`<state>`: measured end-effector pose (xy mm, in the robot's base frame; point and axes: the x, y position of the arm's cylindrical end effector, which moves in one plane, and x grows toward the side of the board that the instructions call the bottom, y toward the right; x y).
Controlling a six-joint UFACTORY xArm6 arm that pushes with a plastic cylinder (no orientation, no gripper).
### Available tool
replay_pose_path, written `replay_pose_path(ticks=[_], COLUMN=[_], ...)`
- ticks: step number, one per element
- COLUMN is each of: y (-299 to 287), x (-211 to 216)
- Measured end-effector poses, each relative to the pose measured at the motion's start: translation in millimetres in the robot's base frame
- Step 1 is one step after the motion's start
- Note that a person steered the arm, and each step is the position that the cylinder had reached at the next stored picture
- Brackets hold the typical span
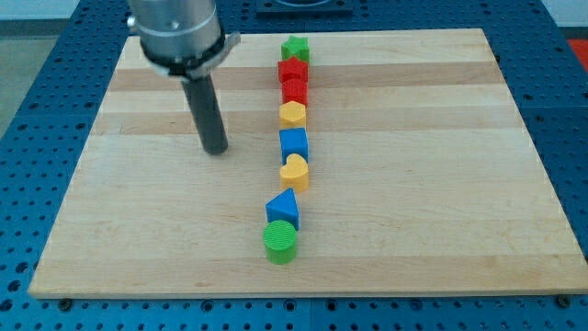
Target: Push red star towards left side of red circle
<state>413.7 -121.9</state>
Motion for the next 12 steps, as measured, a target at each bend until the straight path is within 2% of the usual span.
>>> replay_pose_path(ticks=[3, 5, 6, 7, 8, 12], y=[4.4, 45.9, 86.6, 152.7, 187.5, 188.2], x=[-140.2, -220.8, -220.7, -220.7, -220.5, -143.2])
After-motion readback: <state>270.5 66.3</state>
